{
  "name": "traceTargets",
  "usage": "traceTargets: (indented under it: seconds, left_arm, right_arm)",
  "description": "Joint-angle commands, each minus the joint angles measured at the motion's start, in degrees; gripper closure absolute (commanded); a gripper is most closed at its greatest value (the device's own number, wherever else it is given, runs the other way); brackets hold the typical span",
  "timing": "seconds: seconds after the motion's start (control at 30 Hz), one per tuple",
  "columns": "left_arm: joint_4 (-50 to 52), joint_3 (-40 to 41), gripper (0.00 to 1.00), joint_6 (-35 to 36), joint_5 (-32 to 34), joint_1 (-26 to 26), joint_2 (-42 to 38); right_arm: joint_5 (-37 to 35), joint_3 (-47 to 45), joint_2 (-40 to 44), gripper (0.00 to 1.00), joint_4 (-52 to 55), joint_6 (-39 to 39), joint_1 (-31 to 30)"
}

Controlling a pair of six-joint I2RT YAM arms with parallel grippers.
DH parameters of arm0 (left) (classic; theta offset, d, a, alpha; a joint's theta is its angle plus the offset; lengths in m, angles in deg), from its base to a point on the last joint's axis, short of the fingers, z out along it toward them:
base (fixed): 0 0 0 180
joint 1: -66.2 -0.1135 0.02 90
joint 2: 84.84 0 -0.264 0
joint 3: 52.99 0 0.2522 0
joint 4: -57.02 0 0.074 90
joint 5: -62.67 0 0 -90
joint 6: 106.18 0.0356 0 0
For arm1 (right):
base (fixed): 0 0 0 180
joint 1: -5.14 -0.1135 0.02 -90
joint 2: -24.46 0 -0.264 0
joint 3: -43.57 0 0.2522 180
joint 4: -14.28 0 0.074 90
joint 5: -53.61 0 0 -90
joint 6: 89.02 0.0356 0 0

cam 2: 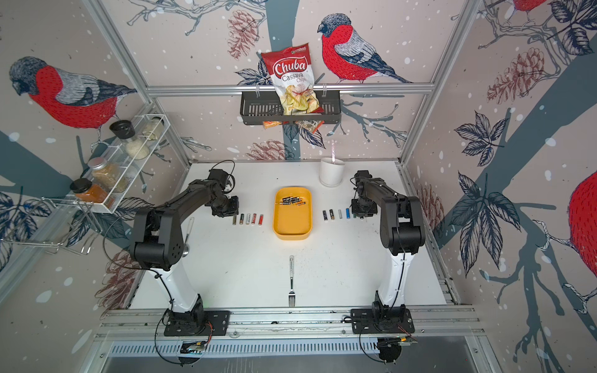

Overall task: Take the batteries out of the storage box
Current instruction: Place the battery at the center of the board.

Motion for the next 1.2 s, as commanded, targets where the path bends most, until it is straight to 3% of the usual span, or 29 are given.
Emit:
traceTargets:
  seconds: [0.0,0.33,0.53,0.9,1.17]
  left_arm:
    - [0.4,-1.1,0.73,0.7,0.3,-0.1,-0.5]
    - [2.2,-3.7,0.73,0.6,0.9,0.3,-0.8]
    - [4.9,-7.7,0.73,0.7,4.9,2.9,-0.6]
    - [10.2,-19.6,0.73,-1.2,7.4,10.0,2.7]
    - [11.5,-31.0,0.73,-3.0,5.8,18.3,11.8]
  right_arm:
    - [-0.1,0.1,0.5,0.69,1.0,-0.3,-0.1]
    - [-0.5,0.0,2.1,0.69,0.9,-0.2,-0.1]
    - [-0.6,0.2,4.1,0.69,1.1,0.2,-0.6]
    - [1.5,5.6,5.3,0.68,3.0,1.4,-4.6]
    - [4.1,12.8,3.0,0.68,4.7,2.9,-9.4]
